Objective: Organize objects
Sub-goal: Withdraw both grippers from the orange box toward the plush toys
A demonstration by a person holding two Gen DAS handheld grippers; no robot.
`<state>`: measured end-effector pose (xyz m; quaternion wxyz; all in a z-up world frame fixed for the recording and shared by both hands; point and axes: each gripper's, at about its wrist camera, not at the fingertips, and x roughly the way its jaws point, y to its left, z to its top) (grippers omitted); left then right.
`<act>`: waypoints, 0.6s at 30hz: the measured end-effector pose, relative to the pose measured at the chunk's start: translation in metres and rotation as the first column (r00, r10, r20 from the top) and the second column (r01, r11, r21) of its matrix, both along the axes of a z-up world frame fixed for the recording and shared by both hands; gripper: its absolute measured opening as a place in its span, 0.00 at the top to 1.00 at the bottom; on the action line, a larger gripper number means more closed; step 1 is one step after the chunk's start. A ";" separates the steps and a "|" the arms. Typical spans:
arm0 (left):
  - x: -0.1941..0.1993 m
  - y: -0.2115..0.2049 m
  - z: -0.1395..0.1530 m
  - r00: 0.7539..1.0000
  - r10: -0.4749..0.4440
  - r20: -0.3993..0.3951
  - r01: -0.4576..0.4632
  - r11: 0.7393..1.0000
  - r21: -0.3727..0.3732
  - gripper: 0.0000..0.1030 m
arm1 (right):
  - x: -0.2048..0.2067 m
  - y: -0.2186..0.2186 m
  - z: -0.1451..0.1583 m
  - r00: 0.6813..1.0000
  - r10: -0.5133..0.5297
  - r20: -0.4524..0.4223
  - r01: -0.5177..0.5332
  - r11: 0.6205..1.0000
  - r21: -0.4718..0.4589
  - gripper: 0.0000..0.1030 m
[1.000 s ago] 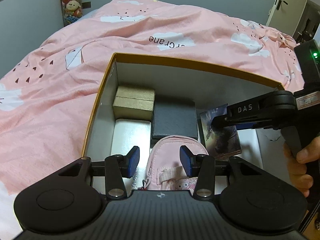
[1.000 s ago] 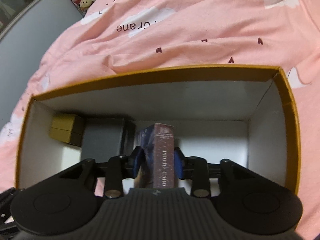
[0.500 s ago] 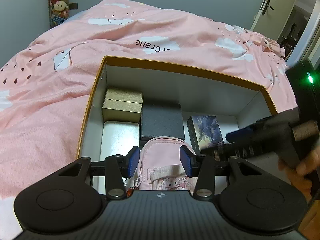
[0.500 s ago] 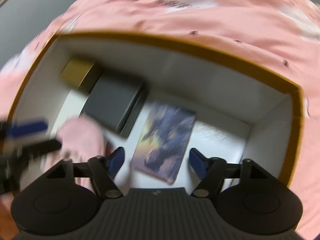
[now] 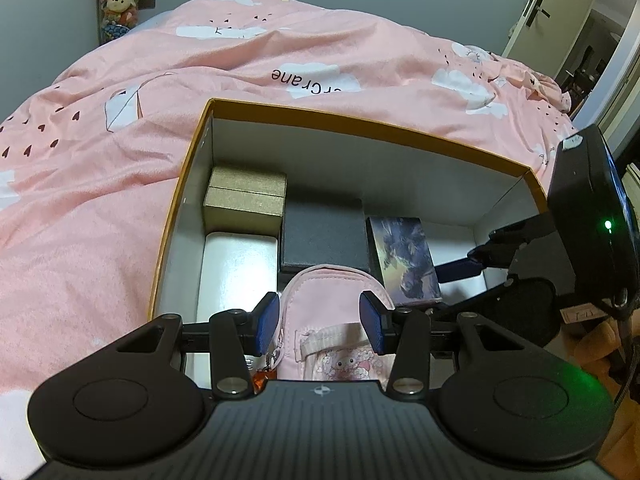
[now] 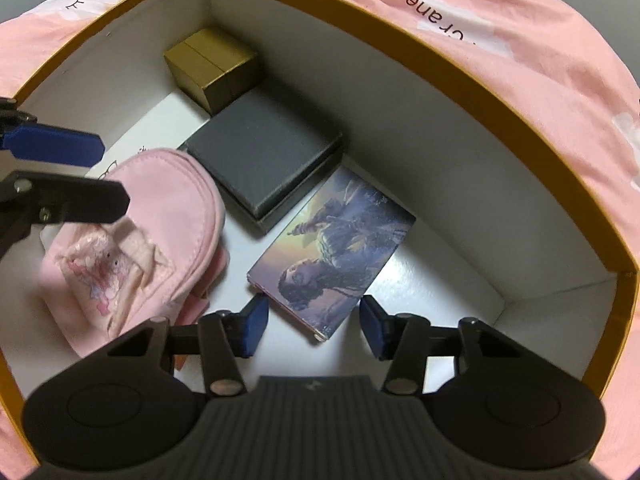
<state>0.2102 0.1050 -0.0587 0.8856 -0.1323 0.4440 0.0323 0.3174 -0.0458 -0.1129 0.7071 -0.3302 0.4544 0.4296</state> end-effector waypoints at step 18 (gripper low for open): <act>-0.039 -0.032 0.046 0.972 -0.215 0.095 0.189 0.955 0.227 0.49 | -0.007 -0.018 0.024 0.991 -0.137 -0.010 0.137 0.983 0.126 0.55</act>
